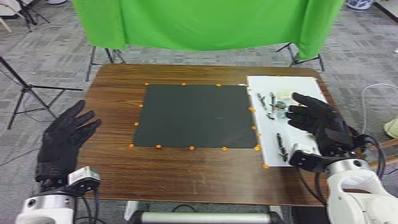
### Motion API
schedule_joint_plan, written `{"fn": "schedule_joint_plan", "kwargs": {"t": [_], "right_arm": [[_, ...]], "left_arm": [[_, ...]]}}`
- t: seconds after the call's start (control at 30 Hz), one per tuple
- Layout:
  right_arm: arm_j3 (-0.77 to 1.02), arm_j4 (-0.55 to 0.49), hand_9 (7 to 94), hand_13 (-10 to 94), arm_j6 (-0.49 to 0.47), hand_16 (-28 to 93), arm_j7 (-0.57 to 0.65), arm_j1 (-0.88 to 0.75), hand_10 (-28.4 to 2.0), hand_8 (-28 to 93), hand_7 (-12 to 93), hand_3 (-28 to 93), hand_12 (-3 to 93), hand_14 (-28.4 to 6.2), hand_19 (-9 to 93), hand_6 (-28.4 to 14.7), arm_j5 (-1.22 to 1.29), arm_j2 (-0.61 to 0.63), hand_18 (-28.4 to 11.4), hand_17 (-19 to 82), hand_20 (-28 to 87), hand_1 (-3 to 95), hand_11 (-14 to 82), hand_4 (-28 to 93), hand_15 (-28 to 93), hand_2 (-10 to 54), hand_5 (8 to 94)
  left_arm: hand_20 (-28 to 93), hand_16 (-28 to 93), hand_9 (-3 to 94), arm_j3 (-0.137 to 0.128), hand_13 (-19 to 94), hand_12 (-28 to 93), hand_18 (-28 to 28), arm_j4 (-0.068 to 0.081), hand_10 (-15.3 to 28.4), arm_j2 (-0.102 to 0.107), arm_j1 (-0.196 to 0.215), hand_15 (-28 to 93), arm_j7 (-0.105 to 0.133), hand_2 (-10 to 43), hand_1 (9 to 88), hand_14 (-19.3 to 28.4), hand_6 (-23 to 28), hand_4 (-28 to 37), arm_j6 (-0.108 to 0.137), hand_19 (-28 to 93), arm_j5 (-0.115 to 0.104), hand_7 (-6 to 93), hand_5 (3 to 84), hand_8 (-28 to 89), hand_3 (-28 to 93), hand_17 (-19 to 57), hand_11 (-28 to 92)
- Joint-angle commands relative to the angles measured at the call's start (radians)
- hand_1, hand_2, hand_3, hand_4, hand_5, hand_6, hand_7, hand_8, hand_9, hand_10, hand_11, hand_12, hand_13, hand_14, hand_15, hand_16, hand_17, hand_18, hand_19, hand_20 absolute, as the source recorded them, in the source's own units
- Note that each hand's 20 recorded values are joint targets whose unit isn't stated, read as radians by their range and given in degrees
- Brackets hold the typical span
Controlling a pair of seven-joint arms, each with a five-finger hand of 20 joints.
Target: Arrange flowers
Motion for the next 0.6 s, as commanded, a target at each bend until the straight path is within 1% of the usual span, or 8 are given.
{"fn": "schedule_joint_plan", "kwargs": {"t": [0.03, 0.1, 0.13, 0.33, 0.4, 0.43, 0.53, 0.6], "right_arm": [[0.002, -0.001, 44.3, 38, 0.009, 15, 0.003, -0.002, -17.6, -17, 23, 91, 12.4, -20.0, 47, -3.4, -0.017, 0.005, -23.1, 4, 12, 8.9, 17.9, -28, 28, 5.6, 41.9], [0.0, -0.001, 44.3, 38, 0.01, 15, 0.023, 0.005, -17.6, -17, 23, 92, 12.4, -19.9, 47, -3.4, -0.051, 0.004, -23.2, 4, 13, 9.5, 18.2, -28, 28, 4.8, 41.8], [0.002, -0.003, 44.4, 38, 0.012, 15, 0.026, 0.0, -17.6, -17, 24, 92, 12.4, -19.8, 47, -3.4, -0.055, 0.004, -23.1, 5, 13, 10.2, 18.5, -28, 28, 4.0, 41.7], [0.006, -0.004, 44.4, 39, 0.005, 15, 0.042, 0.003, -17.6, -17, 24, 91, 12.4, -19.2, 48, -3.5, -0.072, -0.005, -23.2, 6, 13, 12.0, 19.6, -28, 30, 2.3, 41.6], [0.003, -0.006, 44.4, 39, 0.01, 15, 0.054, 0.006, -17.7, -17, 24, 91, 12.4, -19.2, 49, -3.5, -0.081, -0.005, -23.2, 6, 13, 12.2, 20.0, -28, 31, 2.1, 41.6], [0.004, -0.007, 44.4, 39, 0.005, 14, 0.062, 0.006, -17.7, -17, 24, 91, 12.4, -19.2, 49, -3.6, -0.087, -0.009, -23.1, 6, 13, 12.3, 20.2, -28, 31, 2.0, 41.7], [-0.027, -0.017, 44.7, 39, 0.057, 14, 0.159, 0.032, -17.9, -18, 24, 91, 12.7, -18.9, 50, -3.8, -0.213, 0.004, -23.4, 7, 13, 12.7, 21.8, -28, 33, 1.8, 42.0], [-0.064, -0.024, 45.2, 41, 0.12, 11, 0.269, 0.055, -18.3, -19, 26, 90, 12.6, -17.5, 56, -4.8, -0.349, 0.036, -23.3, 10, 14, 14.6, 30.2, -28, 46, 0.3, 44.4]], "left_arm": [[1, -8, 32.8, 0.003, 25, 10, 23.2, 0.003, 17.5, 0.0, 0.007, 44, 0.0, 4.9, 21.4, 24.5, 7.1, -26.6, 0.007, 54, -0.003, 15.9, 34.8, -11, 82, -10.3, 23], [1, -8, 32.8, 0.004, 25, 10, 23.2, 0.003, 17.5, 0.0, 0.005, 44, 0.001, 4.9, 21.4, 24.6, 7.2, -26.6, 0.008, 54, -0.003, 15.9, 34.8, -11, 82, -10.3, 23], [1, -8, 32.8, 0.001, 25, 10, 23.2, 0.003, 17.5, -0.004, 0.004, 44, -0.006, 4.9, 21.4, 24.5, 7.2, -26.6, 0.005, 54, 0.0, 16.0, 34.8, -11, 83, -10.3, 23], [1, -8, 32.8, 0.003, 25, 10, 23.2, -0.001, 17.5, 0.001, 0.014, 44, 0.005, 5.0, 21.5, 24.6, 7.3, -26.6, 0.015, 54, -0.006, 15.9, 34.9, -11, 82, -10.3, 23], [1, -8, 32.8, 0.003, 25, 10, 23.3, 0.0, 17.5, -0.002, 0.01, 44, -0.002, 5.0, 21.5, 24.6, 7.2, -26.5, 0.014, 54, -0.003, 15.9, 34.9, -11, 82, -10.3, 23], [1, -8, 32.8, 0.004, 25, 10, 23.2, -0.001, 17.5, -0.001, 0.016, 44, 0.003, 5.1, 21.5, 24.6, 7.3, -26.5, 0.018, 54, -0.007, 15.9, 34.9, -11, 82, -10.3, 23], [1, -8, 32.9, 0.008, 25, 10, 23.3, -0.003, 17.6, 0.005, 0.025, 44, 0.016, 5.1, 21.4, 24.6, 7.3, -26.5, 0.029, 54, -0.015, 16.0, 34.9, -11, 82, -10.3, 23], [1, -8, 32.9, 0.011, 25, 10, 23.3, -0.002, 17.6, 0.0, 0.02, 44, 0.009, 5.1, 21.5, 24.6, 7.3, -26.5, 0.021, 54, -0.008, 16.0, 34.9, -11, 82, -10.3, 23]]}}
